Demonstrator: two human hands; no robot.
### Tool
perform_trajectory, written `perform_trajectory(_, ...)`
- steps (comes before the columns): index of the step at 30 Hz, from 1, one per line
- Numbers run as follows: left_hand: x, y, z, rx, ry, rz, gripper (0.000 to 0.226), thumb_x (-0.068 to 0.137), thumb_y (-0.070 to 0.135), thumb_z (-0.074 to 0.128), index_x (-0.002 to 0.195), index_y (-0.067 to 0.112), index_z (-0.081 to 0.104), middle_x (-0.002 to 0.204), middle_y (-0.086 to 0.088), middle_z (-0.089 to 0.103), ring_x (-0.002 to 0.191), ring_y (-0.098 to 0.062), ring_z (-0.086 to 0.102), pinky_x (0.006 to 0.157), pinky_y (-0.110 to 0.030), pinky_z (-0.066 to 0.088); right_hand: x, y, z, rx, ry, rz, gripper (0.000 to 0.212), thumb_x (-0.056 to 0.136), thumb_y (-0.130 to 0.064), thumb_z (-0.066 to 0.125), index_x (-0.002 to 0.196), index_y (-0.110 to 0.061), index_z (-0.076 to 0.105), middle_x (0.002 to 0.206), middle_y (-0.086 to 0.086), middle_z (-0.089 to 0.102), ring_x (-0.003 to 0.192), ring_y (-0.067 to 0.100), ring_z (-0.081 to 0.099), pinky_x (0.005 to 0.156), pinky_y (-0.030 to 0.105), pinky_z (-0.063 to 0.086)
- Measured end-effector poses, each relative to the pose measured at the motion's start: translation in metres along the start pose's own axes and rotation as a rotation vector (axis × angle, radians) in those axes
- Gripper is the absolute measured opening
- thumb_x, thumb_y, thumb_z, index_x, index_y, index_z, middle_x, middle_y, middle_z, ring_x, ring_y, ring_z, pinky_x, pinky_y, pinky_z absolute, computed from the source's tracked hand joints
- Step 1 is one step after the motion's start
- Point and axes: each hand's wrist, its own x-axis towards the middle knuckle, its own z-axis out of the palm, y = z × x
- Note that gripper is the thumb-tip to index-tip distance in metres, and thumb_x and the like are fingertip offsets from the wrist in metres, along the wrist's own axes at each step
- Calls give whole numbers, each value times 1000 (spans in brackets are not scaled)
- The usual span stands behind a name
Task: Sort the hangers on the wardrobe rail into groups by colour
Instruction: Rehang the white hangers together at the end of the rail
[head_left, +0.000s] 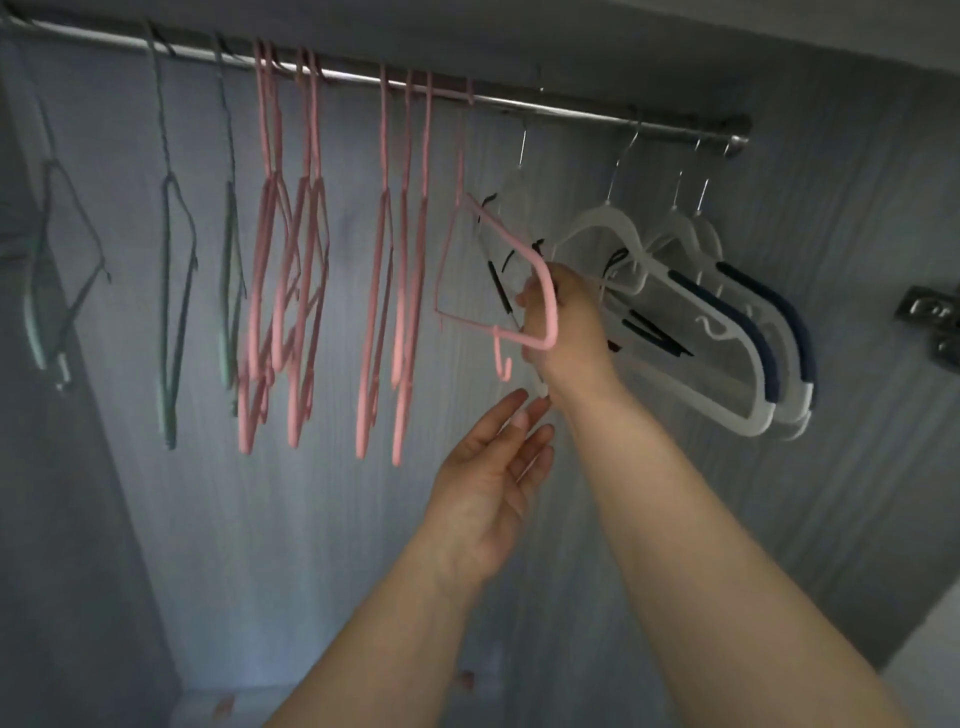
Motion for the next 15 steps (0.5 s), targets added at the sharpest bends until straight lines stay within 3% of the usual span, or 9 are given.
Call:
perform_trajectory(4,-1,-5,-15,53,40,-39,32,88,13,51,120,13,55,100,4,69,89,-10,63,76,-17,53,4,6,-2,44,94,-13,28,95,-4,34,69,-9,45,61,-1,40,53,9,35,46,14,27)
perform_trajectory(7,-1,-7,-21,62,47,-59,32,88,12,50,119,13,56,101,4,69,88,-11,63,76,-19,53,25,-4,-5,32,91,38,27,95,-10,34,94,7,55,78,10,49,60,15,40,60,23,35)
perform_trajectory(9,-1,-8,-24,67,46,-64,31,87,12,51,117,14,57,102,4,70,88,-11,63,76,-19,53,35,-10,-6,12,59,97,34,95,-10,34,112,15,51,87,11,50,60,15,40,60,27,36)
perform_trajectory(15,-4,-5,-36,88,67,-35,27,87,11,51,113,15,60,106,2,68,93,-12,63,79,-22,49,29,2,-6,0,33,178,36,95,-9,34,117,16,48,86,11,48,54,13,36,58,28,34)
